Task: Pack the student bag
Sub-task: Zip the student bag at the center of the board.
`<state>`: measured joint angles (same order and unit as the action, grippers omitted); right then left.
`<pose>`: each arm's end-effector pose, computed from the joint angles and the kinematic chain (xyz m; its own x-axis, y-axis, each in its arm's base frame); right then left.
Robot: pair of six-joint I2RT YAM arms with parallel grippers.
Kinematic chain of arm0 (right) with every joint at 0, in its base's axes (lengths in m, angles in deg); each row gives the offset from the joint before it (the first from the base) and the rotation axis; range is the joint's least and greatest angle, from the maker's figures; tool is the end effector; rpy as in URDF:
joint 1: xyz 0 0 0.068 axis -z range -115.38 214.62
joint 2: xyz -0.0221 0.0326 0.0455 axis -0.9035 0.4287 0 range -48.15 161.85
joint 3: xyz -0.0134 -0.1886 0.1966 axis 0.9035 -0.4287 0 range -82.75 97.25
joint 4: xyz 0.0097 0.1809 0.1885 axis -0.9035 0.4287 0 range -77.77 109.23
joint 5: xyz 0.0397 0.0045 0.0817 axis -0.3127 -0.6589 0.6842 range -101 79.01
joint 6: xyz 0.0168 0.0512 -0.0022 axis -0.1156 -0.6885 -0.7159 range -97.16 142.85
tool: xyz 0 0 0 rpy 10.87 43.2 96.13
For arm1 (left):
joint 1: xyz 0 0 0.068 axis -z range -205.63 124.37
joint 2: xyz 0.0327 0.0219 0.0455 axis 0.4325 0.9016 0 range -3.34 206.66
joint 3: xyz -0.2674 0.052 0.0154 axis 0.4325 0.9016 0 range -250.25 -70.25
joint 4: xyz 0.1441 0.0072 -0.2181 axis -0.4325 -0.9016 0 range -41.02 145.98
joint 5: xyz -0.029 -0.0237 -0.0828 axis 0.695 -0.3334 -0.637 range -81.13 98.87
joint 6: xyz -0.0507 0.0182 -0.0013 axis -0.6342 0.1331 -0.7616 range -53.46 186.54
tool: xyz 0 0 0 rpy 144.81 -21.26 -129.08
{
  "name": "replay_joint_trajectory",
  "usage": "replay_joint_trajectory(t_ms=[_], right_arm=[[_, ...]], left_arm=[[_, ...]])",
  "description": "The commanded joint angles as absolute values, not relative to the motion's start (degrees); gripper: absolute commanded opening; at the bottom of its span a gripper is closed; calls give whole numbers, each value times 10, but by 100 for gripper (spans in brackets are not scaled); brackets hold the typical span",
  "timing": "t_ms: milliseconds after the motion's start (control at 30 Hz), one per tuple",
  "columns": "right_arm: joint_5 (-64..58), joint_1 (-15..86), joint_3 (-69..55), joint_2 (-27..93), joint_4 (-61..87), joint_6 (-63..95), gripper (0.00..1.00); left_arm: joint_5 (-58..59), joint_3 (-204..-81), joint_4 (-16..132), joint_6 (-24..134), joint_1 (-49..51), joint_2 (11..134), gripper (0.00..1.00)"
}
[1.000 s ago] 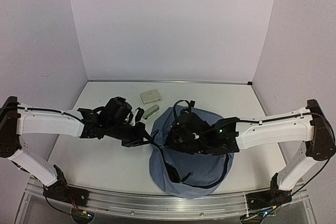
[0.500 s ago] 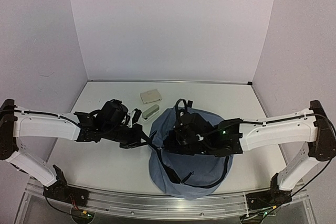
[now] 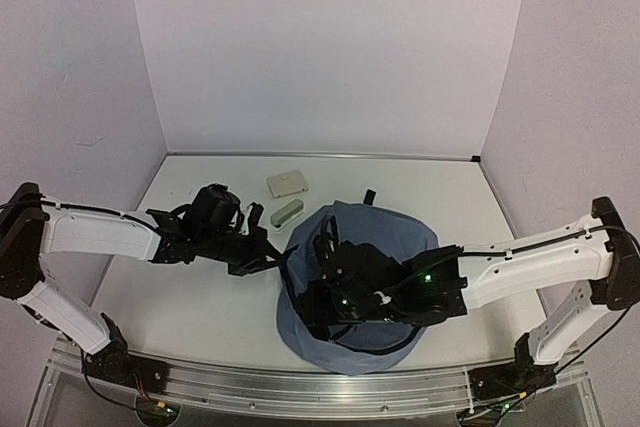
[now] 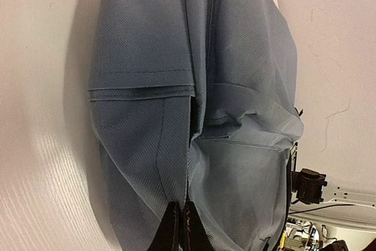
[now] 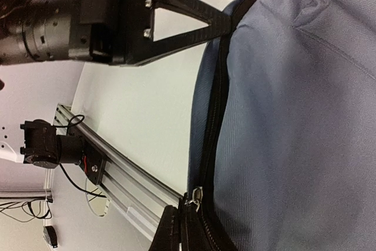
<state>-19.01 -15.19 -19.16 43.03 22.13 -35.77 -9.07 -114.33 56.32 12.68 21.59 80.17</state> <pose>0.0681 0.3505 0.2506 -0.8714 -0.0695 -0.4857 -0.4054 0.6594 0.6331 0.1966 -0.2285 0.1986 -0.9476 -0.1073 -0.3009 0.1617 0.6514 -0.7413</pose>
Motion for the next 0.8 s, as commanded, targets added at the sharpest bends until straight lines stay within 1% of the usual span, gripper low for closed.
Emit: replay_joint_trajectory(t_ms=[0,367,533,567,600,633,700,733,767], right_arm=[[-178,-171,-195,414,217,-367,0],[-199,-175,-205,394,235,-381,0],[-207,-175,-207,400,237,-392,0],[-212,-175,-207,401,237,-394,0],[-217,-175,-208,402,237,-395,0],[-221,-175,-206,404,238,-397,0],[-232,-175,-203,407,238,-400,0],[-235,-175,-202,409,238,-402,0],[-239,-175,-201,411,238,-403,0]], left_arm=[[-71,-1167,591,142,195,815,0],[-117,-1209,595,202,117,854,0],[-127,-1230,585,218,109,865,1],[-134,-1232,579,219,109,864,3],[-141,-1232,573,218,109,862,12],[-147,-1231,560,217,111,858,25],[-156,-1226,531,216,115,844,47],[-158,-1222,514,218,120,833,55],[-159,-1219,491,221,127,823,60]])
